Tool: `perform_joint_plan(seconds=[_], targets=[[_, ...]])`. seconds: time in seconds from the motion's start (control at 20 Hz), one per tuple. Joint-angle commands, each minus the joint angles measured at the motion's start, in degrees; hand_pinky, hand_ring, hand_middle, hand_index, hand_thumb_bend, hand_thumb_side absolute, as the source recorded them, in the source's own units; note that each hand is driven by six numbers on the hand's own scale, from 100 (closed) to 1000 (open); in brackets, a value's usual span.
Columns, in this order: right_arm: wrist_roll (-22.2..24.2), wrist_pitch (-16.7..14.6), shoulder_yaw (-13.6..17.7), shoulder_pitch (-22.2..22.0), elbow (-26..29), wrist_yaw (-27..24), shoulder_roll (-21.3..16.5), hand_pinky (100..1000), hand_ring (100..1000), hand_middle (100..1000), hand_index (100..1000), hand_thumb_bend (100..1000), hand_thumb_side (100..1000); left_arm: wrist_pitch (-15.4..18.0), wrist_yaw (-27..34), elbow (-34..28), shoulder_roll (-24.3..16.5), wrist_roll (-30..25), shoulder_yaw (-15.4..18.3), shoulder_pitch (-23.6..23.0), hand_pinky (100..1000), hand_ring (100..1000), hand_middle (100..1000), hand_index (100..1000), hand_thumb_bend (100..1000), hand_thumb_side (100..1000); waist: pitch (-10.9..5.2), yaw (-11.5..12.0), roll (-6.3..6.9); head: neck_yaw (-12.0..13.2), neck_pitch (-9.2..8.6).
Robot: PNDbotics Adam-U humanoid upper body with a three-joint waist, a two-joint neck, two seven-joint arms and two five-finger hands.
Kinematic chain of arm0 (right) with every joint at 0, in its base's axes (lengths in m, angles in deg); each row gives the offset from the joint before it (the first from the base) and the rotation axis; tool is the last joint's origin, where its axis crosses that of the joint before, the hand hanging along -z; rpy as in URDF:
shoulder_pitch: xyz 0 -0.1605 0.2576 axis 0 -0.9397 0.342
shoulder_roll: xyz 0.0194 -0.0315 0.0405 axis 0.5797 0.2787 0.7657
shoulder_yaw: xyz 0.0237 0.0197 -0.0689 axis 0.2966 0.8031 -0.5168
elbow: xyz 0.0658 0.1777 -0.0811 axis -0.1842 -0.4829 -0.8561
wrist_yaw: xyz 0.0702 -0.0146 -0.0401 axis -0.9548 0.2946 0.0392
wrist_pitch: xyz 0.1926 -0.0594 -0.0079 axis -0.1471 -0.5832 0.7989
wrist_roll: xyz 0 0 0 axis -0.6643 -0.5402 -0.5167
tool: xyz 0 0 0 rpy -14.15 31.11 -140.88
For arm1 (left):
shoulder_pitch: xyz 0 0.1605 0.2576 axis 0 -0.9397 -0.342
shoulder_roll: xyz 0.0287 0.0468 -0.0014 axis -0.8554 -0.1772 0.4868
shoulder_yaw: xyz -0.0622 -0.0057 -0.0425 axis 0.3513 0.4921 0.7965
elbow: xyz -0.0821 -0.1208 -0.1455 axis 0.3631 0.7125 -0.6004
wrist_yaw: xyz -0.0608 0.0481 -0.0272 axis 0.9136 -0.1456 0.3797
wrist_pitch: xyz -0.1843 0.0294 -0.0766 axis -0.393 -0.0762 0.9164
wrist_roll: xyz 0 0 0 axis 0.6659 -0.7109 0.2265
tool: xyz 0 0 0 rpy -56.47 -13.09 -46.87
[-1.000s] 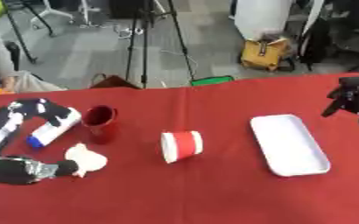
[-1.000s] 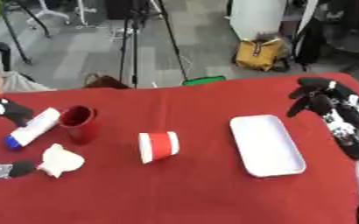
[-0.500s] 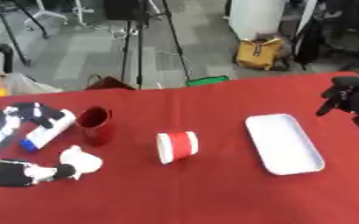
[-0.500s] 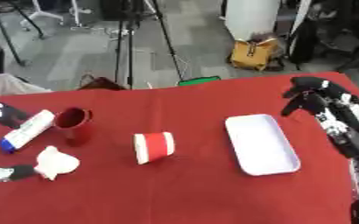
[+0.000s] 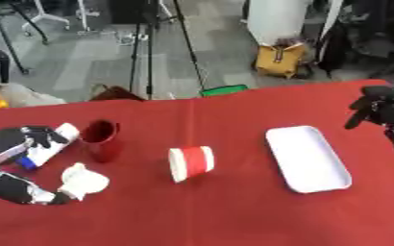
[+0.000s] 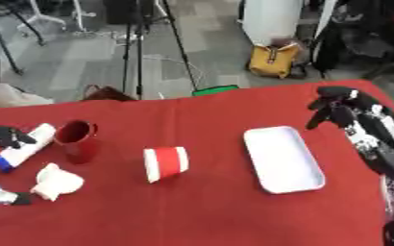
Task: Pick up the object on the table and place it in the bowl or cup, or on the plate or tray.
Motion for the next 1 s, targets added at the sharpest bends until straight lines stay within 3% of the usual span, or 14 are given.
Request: perform_joint_plan(seconds=[0.05,0.35,0.85,1.0], targets=[[0.3,-0.2,0.0,0.6,0.3,0.2,-0.9,543,537,634,832,100,595,1.6,-1.0,3.7,-2.7,0.7,-0.7,2.3,739,740,757,865,977,489,-0.77,-0.1,-0.07,-0.1,-0.21],[0.5,-0.3,-0.1,0.7,0.0,0.1,-0.9,543,536,634,833,100,594,3.6,-0.6,8.2,-1.4,2.8,-3.4,4.9,724,720,732,848,1000,496,-0.80,-0.3,-0.22,-0.2,-0.29],[0.6,-0.4,-0.1,0.7,0.0,0.0,-0.8,543,536,634,833,100,594,5.8,-4.0,10.9,-0.2,4.0,-5.7,5.3,720,722,729,845,987,494,-0.81,-0.3,-0.28,-0.4,-0.36],[0.6,-0.4,-0.1,0.7,0.0,0.0,-0.7,543,535,634,833,100,594,6.0,-5.4,11.4,-0.1,4.5,-6.1,5.5,710,719,718,835,928,478,-0.82,-0.3,-0.30,-0.5,-0.34]])
